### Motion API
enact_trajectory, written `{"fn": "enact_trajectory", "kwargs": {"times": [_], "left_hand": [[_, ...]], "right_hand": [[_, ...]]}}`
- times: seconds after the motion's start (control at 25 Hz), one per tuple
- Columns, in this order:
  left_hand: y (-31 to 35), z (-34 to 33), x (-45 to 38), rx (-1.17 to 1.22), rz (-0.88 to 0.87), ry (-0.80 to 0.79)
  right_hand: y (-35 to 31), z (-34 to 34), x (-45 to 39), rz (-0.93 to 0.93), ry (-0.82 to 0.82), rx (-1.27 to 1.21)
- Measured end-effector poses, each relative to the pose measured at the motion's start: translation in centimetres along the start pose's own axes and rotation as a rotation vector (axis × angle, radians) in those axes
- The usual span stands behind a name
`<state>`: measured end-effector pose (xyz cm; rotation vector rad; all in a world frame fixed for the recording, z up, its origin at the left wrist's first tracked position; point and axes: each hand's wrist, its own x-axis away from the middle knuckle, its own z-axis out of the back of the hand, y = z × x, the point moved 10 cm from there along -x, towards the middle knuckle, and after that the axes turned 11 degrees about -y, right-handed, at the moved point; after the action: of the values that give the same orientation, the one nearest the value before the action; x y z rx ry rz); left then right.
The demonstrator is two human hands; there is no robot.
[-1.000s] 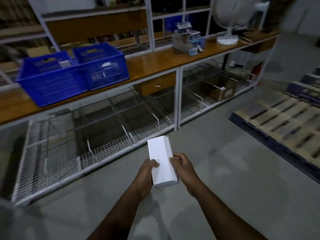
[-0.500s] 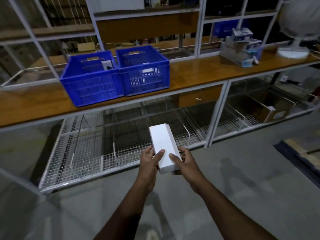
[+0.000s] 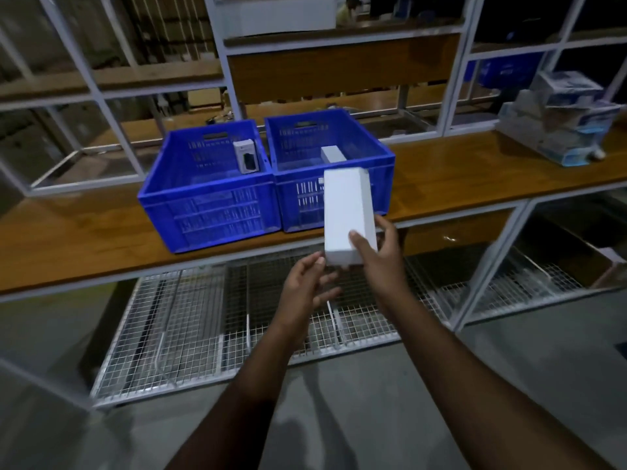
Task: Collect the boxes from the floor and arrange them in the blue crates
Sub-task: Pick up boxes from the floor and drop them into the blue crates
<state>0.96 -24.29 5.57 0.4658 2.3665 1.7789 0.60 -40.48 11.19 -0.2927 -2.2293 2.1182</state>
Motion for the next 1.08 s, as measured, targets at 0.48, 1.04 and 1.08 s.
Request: {"fn": "enact_trajectory", "kwargs": {"times": [0.48, 1.04, 1.08], "left_hand": [[12.9, 1.6, -21.5, -0.351, -0.143, 0.211], [12.5, 7.9, -28.5, -0.589, 0.058, 0.312], [12.4, 7.9, -28.5, -0.58, 0.056, 0.308]], "right_hand": [[-1.7, -3.5, -26.1, -0.065, -0.129, 0.039], [2.0, -10.9, -38.4, -0.347, -0.572, 0.746], [2.1, -11.2, -37.9, -0.34, -0.641, 0.873]]}}
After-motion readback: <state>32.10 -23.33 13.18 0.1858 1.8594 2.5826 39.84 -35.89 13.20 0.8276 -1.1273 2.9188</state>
